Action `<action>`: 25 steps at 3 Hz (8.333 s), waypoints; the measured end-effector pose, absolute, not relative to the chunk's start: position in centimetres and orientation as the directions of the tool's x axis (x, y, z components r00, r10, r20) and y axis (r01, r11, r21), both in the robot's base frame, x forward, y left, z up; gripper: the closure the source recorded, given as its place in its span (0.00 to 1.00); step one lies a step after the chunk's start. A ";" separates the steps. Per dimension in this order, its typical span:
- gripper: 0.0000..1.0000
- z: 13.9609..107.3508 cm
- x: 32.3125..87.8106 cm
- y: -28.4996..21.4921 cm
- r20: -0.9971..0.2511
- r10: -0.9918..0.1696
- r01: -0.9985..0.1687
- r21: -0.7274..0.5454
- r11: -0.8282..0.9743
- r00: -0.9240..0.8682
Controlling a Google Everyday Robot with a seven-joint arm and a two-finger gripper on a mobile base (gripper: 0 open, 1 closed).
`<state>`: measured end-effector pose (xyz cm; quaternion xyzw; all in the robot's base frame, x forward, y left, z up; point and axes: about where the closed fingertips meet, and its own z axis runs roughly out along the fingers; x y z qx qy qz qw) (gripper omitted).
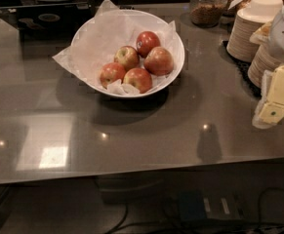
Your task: Pick apple from white bowl
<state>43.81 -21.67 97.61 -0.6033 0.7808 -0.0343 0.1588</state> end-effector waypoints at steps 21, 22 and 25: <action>0.40 89.3 62.6 -5.9 -0.615 -0.789 -0.943 -0.270 0.195 0.013; 0.57 88.9 62.7 -5.7 -0.610 -0.792 -0.944 -0.267 0.192 0.011; 1.00 88.9 62.7 -5.7 -0.610 -0.792 -0.944 -0.267 0.192 0.011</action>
Offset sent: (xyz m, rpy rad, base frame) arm 0.0619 0.0469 0.0096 0.1103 -0.1835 0.1184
